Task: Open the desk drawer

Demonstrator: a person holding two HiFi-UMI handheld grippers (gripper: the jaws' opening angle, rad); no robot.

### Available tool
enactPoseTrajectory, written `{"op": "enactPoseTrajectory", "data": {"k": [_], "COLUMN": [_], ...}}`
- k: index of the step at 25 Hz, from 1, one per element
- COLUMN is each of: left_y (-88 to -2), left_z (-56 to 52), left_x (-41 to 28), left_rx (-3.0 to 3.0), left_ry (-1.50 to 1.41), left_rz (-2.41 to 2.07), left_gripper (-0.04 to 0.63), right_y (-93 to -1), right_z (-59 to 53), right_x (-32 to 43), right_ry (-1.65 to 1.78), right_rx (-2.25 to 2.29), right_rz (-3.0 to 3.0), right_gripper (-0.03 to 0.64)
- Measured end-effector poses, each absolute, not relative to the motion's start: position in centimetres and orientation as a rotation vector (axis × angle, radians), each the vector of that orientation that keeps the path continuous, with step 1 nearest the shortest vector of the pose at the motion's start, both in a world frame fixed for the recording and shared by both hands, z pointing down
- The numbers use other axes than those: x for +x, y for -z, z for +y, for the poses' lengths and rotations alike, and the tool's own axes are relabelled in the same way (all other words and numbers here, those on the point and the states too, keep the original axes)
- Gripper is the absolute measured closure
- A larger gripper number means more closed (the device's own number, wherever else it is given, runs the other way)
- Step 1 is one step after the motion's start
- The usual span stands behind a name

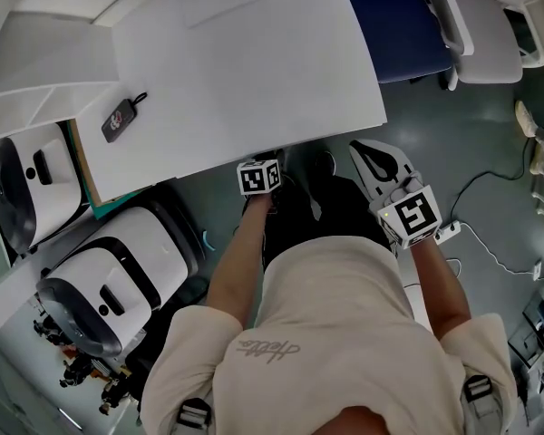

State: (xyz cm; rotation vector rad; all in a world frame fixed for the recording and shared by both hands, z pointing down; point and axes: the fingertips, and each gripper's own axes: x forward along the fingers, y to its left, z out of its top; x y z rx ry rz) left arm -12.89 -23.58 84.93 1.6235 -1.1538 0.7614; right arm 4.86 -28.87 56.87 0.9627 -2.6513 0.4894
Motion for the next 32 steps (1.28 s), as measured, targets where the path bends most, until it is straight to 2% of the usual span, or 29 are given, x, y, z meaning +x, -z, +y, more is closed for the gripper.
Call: {"op": "enactPoseTrajectory", "data": {"k": [17,32], "left_y": [-84.9,-85.1], "left_z": [-23.2,-18.6], "left_x": [-12.7,-11.8], "left_rx": [1.637,1.654], "left_ry": [-0.824,-0.907], "left_rz": [-1.156,-1.079], "left_gripper": [0.505,0.505], "right_y": [-56.6,-57.1], "right_z": [-29.8,-27.3], "right_x": [2.9,2.8], "right_ry": [-0.471,-0.473], "right_rx": [0.900,0.902], "right_rz": [-2.684,-2.676], "right_gripper": [0.618,0.618]}}
